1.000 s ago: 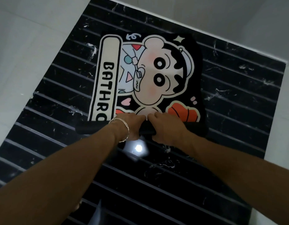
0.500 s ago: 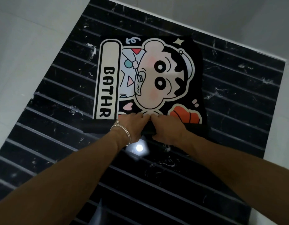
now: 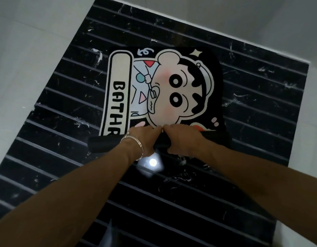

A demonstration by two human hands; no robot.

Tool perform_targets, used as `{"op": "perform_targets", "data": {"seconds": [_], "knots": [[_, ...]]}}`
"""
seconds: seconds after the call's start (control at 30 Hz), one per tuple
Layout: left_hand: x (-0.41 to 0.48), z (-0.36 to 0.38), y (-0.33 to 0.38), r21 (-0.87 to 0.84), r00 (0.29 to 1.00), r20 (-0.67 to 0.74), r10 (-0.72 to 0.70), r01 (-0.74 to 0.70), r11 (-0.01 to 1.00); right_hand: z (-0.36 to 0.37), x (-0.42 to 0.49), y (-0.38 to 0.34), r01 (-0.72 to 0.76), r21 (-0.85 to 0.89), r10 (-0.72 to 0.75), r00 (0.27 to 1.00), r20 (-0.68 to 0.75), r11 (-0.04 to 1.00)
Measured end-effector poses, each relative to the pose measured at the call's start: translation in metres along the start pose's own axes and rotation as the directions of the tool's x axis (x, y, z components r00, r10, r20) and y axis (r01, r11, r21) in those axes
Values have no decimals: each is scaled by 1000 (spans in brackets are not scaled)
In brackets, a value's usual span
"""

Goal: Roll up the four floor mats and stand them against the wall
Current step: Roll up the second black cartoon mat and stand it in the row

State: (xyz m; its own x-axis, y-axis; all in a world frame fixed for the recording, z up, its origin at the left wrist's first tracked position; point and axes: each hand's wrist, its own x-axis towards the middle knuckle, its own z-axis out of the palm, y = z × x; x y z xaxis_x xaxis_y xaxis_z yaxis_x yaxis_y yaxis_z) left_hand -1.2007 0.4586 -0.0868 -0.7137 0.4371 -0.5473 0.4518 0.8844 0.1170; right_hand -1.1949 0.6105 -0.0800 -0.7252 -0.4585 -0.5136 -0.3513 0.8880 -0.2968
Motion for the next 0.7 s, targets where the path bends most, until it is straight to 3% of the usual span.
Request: {"op": "perform_targets", "data": {"seconds": [0.1,0.17,0.27,0.37,0.4,0.5,0.57,0.7], "knots": [[4,-2,-2,-10,1000,12,-7,7,1000,9,-9,-6,-11,-154,-7,993,-116,988],[2,-2,-1,15,999,-34,-8,9,1000,7,-8,-5,-25,-155,11,996,-91,988],[-4,3,3,115,987,-160,10,9,993,-7,3,5,14,7,-14,995,103,1000],[-4,-4,0,125,992,-125,11,5,992,-15,10,10,-20,175,-31,959,283,984],[-2,-8,0,97,998,-70,8,-1,995,-13,8,9,-20,163,-21,969,247,986],[4,-19,0,53,996,93,12,-17,998,4,-4,-1,4,-44,-5,999,-34,999],[6,-20,0,23,994,106,24,-27,999,10,-8,-2,-16,-52,10,992,-122,998],[3,-10,4,101,994,-79,72,-64,993,-3,2,11,-59,111,50,995,86,992]]}}
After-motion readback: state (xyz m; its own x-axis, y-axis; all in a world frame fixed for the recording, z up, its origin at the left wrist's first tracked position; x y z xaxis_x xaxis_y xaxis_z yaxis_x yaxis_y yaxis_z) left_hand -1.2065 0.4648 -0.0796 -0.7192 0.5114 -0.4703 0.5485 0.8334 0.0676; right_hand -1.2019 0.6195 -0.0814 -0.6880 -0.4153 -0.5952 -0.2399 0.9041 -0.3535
